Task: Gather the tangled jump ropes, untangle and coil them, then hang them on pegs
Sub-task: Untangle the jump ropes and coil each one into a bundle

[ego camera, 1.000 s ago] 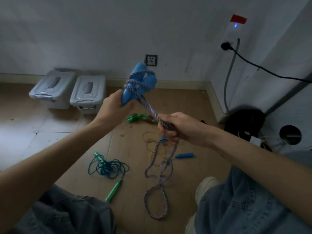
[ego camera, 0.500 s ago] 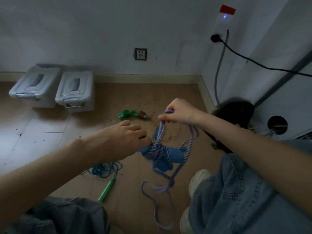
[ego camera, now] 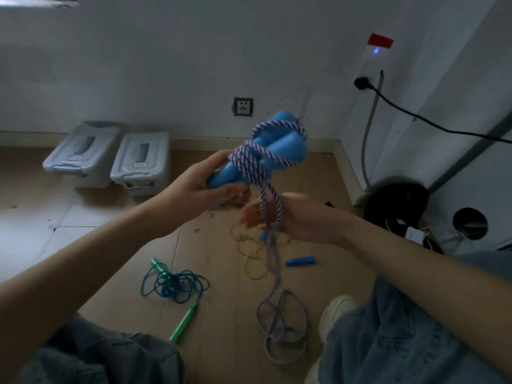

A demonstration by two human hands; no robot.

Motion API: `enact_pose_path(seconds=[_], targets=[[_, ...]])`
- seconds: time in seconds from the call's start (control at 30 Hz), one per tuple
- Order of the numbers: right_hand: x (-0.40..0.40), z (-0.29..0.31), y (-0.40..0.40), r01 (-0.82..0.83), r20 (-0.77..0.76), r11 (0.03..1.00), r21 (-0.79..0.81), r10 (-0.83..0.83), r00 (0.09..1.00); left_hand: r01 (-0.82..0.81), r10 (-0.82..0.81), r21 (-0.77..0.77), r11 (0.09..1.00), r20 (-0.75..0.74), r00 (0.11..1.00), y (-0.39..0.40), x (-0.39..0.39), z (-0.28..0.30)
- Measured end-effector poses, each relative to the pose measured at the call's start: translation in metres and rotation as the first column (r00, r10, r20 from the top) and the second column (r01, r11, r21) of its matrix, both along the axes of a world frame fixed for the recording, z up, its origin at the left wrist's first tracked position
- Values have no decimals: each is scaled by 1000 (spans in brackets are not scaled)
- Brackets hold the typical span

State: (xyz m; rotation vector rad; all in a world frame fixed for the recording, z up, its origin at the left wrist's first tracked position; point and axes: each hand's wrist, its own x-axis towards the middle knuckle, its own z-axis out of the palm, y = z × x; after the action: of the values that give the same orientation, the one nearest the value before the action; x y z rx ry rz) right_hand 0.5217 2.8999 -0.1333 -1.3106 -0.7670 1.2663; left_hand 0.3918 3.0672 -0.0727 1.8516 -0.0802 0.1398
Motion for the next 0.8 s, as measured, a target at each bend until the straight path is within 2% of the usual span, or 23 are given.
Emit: enact_pose_path(seconds=[0.07, 0.1, 0.13, 0.17, 0.2, 0.23, 0.27, 0.3, 0.33, 0.37, 0.4, 0.47, 0.5, 0.57, 0.63, 0.67, 0.73, 0.77, 0.8], targets=[[2, 11, 3, 90, -295, 986, 139, -46, 954, -73, 71, -37, 997, -57, 996, 3, 3, -1], [2, 15, 4, 126, -348, 982, 143, -70, 935, -94, 86, -77, 993, -101, 991, 4, 4, -2], [2, 18, 5, 138, -296, 983, 117, -98, 950, -108, 90, -128, 986, -141, 986, 5, 6, -3], [0, 18, 5, 128, -116, 989, 70, -119, 986, -123, 92, -186, 975, -169, 981, 7, 7, -3], [-4, 18, 5, 106, 165, 994, -3, -104, 981, -149, 109, -218, 965, -186, 977, 10, 9, -4], [-8, 18, 5, 87, 415, 992, -88, -43, 909, -191, 146, -217, 957, -206, 968, 14, 12, -5], [-10, 17, 6, 77, 555, 983, -165, 28, 831, -259, 224, -158, 953, -209, 952, 20, 15, -9], [-12, 16, 6, 68, 572, 973, -221, 73, 817, -344, 339, 0, 939, -176, 924, 29, 19, -14], [-12, 19, 5, 30, 487, 966, -256, 102, 867, -419, 454, 247, 874, -106, 884, 38, 22, -20], [-11, 25, 4, -50, 358, 962, -268, 148, 922, -461, 539, 484, 744, -27, 842, 46, 23, -27], [-9, 31, 2, -147, 239, 952, -267, 213, 947, -478, 590, 617, 625, 27, 807, 54, 23, -36], [-4, 42, -2, -321, 120, 920, -225, 354, 928, -433, 640, 731, 527, -7, 768, 62, 21, -53], [-3, 46, -1, -372, 100, 912, -174, 392, 914, -350, 650, 796, 494, -70, 757, 61, 20, -61], [2, 53, 3, -317, 93, 947, -51, 321, 943, -32, 591, 940, 339, -187, 785, 52, 13, -80], [12, 58, 7, -116, 120, 993, 34, 111, 987, 232, 349, 957, 174, -281, 894, 39, 8, -94], [18, 58, 8, -14, 147, 999, 48, 6, 989, 304, 217, 947, 105, -321, 922, 30, 4, -97], [25, 53, 11, 168, 233, 985, 28, -170, 958, 346, -15, 937, -44, -347, 938, 10, -3, -99], [28, 47, 12, 251, 302, 968, 1, -240, 922, 338, -106, 936, -97, -347, 932, 2, -5, -99], [31, 40, 12, 336, 377, 941, -32, -300, 876, 329, -177, 937, -113, -345, 922, -4, -5, -98]])
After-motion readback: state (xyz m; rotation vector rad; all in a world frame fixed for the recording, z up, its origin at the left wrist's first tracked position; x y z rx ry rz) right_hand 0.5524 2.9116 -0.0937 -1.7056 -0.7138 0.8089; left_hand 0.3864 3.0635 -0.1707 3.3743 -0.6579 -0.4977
